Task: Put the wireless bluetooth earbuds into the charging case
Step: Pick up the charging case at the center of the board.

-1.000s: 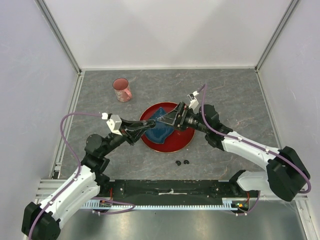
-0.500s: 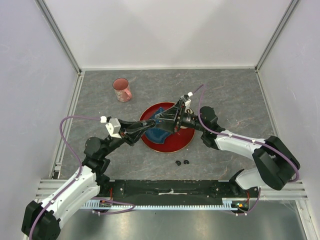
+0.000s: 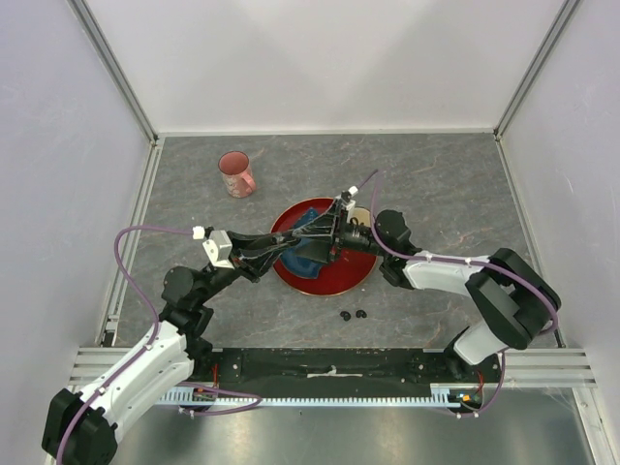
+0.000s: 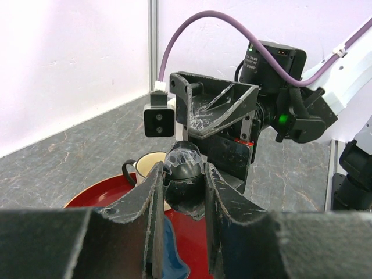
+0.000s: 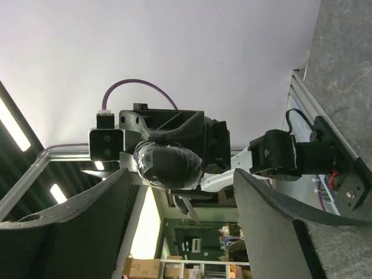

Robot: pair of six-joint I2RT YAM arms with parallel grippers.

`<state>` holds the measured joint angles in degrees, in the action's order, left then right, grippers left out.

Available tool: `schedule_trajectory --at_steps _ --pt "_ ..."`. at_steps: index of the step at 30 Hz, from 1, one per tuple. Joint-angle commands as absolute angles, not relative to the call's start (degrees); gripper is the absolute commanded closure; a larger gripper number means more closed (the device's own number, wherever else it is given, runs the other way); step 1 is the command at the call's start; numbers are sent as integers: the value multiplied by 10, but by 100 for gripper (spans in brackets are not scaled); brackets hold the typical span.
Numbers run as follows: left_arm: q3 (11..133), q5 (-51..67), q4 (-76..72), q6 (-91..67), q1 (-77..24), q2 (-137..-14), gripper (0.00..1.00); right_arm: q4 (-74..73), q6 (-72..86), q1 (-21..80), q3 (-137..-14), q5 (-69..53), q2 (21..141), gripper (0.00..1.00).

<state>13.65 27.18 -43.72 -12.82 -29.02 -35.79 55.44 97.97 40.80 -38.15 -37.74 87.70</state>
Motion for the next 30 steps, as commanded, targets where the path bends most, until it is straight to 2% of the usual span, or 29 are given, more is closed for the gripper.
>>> schedule_trajectory --at_steps 1,8,18,24,30 --pt "137 276 -470 -110 -293 -360 98 670 1033 425 -406 -390 904 23" --pt "140 287 -471 -109 -293 -364 98 713 1054 440 -403 -374 924 27" --pt "144 315 -470 -112 -294 -364 98 709 1048 439 -393 -333 925 27" --pt "141 311 -468 -110 -294 -356 98 671 1023 439 -397 -328 912 41" --pt "139 294 -465 -113 -294 -359 98 619 991 440 -403 -331 884 59"
